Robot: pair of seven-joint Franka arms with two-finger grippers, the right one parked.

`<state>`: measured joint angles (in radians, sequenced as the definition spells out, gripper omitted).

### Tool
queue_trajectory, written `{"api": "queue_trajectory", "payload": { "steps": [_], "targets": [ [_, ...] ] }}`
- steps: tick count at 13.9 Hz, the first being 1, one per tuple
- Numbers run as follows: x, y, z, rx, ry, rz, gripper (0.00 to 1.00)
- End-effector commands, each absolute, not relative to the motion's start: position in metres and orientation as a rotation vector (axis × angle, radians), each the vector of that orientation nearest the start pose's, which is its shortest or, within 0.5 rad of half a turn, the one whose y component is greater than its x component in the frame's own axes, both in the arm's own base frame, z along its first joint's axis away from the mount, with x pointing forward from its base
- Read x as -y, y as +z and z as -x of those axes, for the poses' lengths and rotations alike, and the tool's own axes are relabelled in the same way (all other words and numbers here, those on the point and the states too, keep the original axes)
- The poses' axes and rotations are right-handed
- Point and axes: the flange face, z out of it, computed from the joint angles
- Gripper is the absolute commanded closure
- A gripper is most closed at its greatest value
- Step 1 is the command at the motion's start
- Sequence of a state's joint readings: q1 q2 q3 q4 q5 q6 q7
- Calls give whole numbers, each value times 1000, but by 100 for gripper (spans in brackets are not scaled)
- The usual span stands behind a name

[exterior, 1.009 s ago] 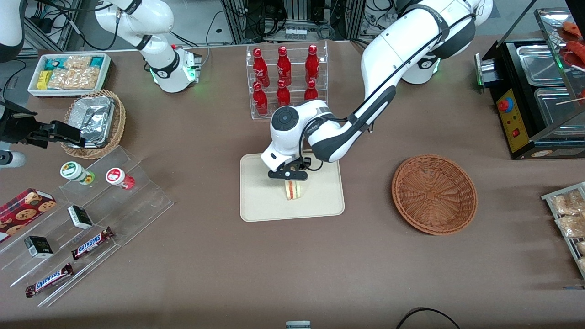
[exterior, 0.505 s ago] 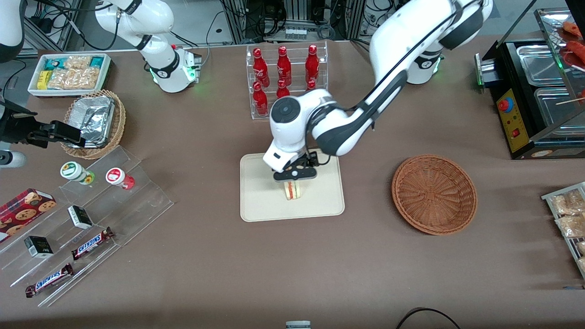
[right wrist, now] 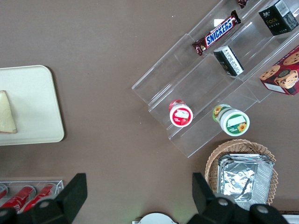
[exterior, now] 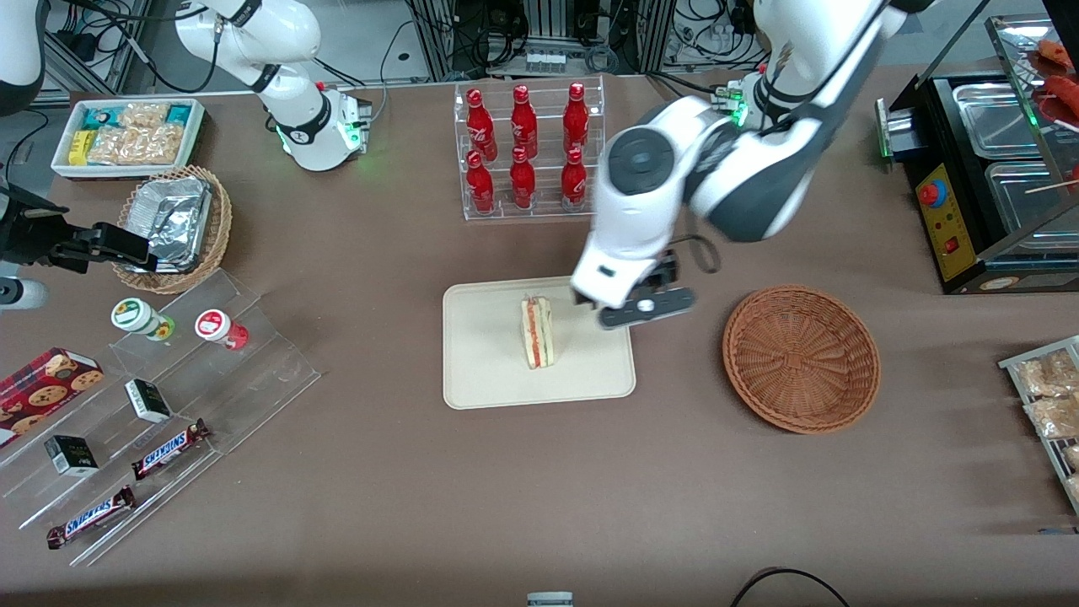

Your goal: Place sandwich from basket to tray

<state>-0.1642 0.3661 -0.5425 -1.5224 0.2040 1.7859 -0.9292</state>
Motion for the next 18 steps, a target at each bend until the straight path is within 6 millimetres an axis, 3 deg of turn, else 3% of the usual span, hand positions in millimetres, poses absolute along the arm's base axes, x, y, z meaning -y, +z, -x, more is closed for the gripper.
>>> {"api": "queue_trajectory", "payload": {
  "steps": [1,5,11,14,18],
  "targets": [
    [321,505,-526,244,86,3065,1],
    [256,539,-527,59,174,3054,1],
    [123,570,-523,-89,184,3047,1],
    [67,592,-516,-70,168,3059,1],
    [28,608,-507,-20,145,3082,1]
  ]
}}
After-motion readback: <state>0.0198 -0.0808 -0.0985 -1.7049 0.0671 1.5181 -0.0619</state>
